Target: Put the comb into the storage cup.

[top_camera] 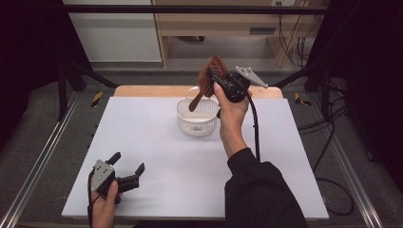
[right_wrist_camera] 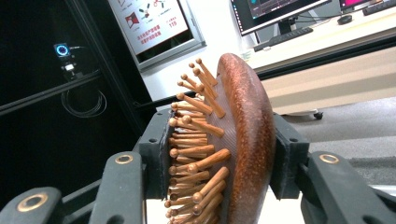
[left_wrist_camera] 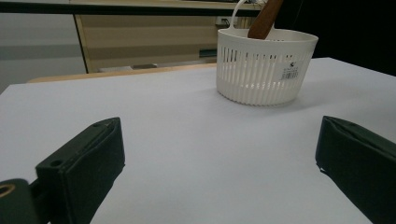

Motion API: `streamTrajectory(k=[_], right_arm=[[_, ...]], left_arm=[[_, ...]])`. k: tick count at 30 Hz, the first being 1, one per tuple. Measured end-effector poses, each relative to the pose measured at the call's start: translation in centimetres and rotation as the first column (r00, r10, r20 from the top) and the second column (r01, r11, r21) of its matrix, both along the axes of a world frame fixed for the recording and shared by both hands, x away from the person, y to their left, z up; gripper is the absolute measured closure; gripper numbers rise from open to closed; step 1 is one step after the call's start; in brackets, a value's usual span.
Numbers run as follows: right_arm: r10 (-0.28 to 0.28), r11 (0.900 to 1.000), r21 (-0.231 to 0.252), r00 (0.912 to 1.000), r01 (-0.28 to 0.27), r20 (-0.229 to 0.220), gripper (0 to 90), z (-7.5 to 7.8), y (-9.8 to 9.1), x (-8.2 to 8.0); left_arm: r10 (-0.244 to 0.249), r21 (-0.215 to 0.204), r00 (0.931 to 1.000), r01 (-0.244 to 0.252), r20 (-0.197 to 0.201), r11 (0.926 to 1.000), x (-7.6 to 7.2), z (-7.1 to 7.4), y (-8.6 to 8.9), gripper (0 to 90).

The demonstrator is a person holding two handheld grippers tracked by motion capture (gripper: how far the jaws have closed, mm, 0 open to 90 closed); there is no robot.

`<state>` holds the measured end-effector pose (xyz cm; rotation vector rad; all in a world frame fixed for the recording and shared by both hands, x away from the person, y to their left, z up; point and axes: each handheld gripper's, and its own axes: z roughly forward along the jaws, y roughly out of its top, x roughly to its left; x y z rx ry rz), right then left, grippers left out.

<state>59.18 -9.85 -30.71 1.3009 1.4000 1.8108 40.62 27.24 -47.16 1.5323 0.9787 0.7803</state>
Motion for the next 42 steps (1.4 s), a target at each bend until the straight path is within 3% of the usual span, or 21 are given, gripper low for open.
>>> streamTrajectory(k=[34,42], right_arm=[[-0.012,0.9998,0.017,0.9991,0.013,-0.04,50.2,-3.0,0.2,0.5],[-0.01,0.9999,0.011,0.9995,0.01,-0.031,50.1,-3.5,0.6,0.6]], left_arm=[[-0.008,0.002,1.0,0.008,-0.001,1.0,0.0,0.0,0.0,1.4],[-0.008,0.0,1.0,0.008,-0.003,1.0,0.0,0.0,0.0,1.4]])
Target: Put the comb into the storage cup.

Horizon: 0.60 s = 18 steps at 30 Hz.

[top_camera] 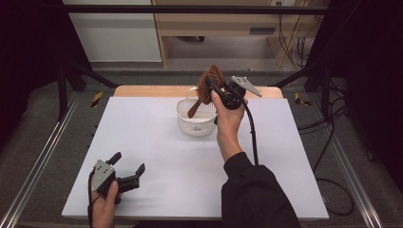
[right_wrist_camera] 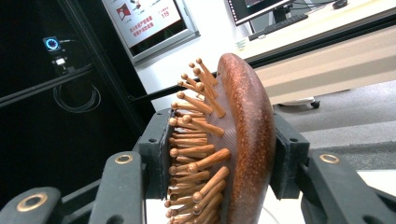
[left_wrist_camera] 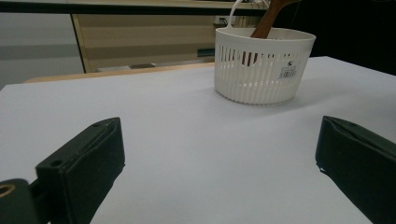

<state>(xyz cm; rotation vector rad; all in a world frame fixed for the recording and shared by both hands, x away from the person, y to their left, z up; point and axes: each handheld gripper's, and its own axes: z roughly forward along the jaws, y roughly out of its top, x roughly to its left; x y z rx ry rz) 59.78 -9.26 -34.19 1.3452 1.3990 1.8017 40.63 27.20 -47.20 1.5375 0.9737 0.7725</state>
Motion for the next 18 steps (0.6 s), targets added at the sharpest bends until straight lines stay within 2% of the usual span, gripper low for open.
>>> streamTrajectory(k=[18], right_arm=[[0.009,0.9998,0.018,0.9997,-0.008,-0.024,50.1,-1.9,1.1,0.4]], left_arm=[[-0.005,0.0,1.0,0.005,0.0,1.0,0.0,0.0,0.0,1.4]])
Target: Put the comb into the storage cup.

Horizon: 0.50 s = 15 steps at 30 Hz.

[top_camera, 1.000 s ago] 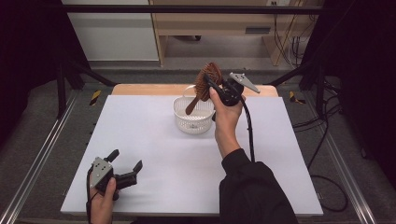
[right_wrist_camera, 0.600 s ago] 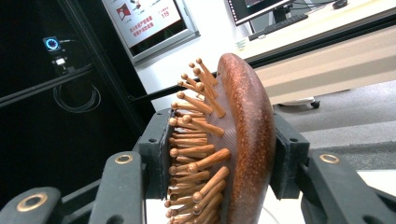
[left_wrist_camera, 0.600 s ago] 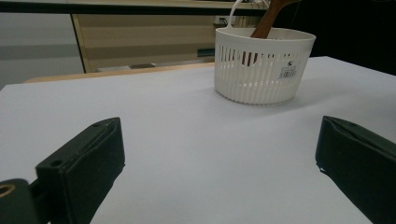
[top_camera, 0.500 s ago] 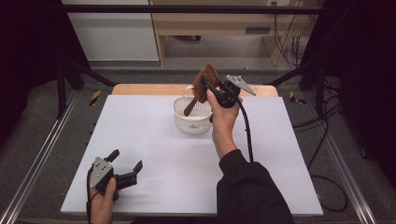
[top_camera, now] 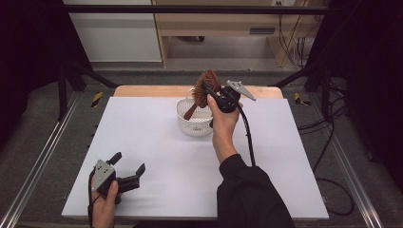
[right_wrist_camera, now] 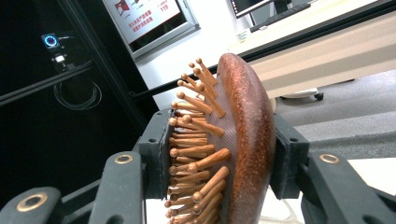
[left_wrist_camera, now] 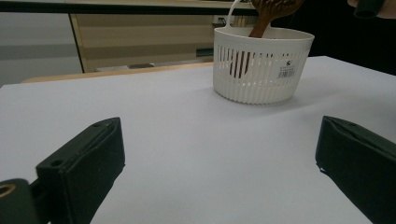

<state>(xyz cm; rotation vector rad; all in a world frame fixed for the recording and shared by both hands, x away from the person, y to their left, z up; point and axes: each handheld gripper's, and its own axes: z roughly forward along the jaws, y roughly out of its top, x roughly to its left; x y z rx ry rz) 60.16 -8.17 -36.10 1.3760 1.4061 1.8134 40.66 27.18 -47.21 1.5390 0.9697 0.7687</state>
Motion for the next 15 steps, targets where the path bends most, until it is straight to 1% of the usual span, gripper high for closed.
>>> streamTrajectory(k=[8,15], right_arm=[[0.003,1.0,0.006,1.0,-0.003,-0.007,50.0,-0.34,0.1,0.0],[0.009,0.9999,0.007,1.0,-0.009,-0.003,50.1,-0.39,0.21,-0.01]], left_arm=[[-0.002,0.003,1.0,0.002,0.0,1.0,0.0,0.0,-0.01,1.5],[-0.001,0.0,1.0,0.001,0.001,1.0,-0.01,0.01,-0.01,1.5]])
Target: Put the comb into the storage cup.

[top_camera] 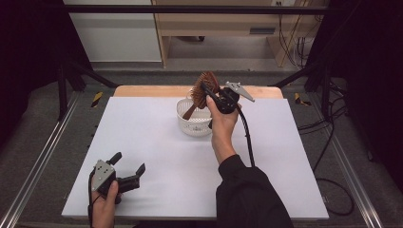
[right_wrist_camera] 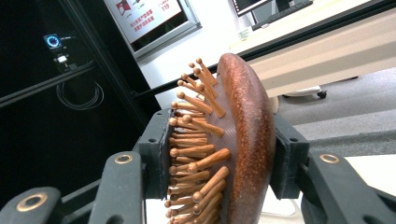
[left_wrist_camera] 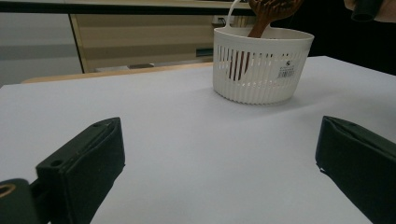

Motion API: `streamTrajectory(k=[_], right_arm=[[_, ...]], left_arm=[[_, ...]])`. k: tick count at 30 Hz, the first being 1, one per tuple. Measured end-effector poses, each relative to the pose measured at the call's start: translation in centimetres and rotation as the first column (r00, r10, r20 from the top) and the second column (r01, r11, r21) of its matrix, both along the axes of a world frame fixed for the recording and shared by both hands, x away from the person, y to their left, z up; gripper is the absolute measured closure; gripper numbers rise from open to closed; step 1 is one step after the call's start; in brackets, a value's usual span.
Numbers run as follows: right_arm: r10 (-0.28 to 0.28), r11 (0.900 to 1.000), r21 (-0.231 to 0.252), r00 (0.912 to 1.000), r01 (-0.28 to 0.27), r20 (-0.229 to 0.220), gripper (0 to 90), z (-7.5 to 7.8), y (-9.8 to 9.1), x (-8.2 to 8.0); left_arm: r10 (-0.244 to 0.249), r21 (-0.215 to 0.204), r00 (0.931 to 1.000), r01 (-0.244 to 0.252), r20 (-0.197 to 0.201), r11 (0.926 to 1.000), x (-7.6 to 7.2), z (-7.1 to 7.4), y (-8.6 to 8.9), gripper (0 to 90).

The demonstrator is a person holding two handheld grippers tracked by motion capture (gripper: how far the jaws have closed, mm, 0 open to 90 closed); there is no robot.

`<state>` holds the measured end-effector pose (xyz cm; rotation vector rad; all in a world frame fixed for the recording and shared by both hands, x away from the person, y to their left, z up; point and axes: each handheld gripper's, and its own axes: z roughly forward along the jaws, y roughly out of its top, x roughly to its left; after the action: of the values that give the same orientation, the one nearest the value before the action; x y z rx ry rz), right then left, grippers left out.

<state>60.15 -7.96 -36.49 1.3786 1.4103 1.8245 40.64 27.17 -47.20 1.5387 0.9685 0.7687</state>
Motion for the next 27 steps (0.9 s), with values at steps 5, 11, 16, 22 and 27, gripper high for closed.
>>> streamTrajectory(k=[5,11,16,22,27], right_arm=[[-0.001,1.0,0.004,1.0,0.001,-0.004,50.0,-0.11,0.13,0.02],[0.006,1.0,0.003,1.0,-0.006,-0.002,50.0,-0.21,0.33,-0.01],[0.009,1.0,-0.001,1.0,-0.009,0.0,50.0,-0.32,0.46,0.0],[0.013,0.9999,0.0,0.9999,-0.013,-0.003,49.9,-0.44,0.58,0.0],[0.012,0.9999,-0.001,0.9999,-0.012,-0.003,49.9,-0.53,0.71,-0.01]], left_arm=[[0.0,0.0,1.0,0.0,0.0,1.0,0.0,0.0,0.01,1.5],[0.0,0.0,1.0,0.0,0.001,1.0,0.0,0.0,0.01,1.5],[0.0,-0.001,1.0,0.0,0.001,1.0,0.0,0.01,0.02,1.5],[-0.001,-0.001,1.0,0.001,0.002,1.0,0.01,0.02,0.01,1.5],[0.0,-0.002,1.0,0.0,0.001,1.0,0.01,0.01,0.02,1.5]])
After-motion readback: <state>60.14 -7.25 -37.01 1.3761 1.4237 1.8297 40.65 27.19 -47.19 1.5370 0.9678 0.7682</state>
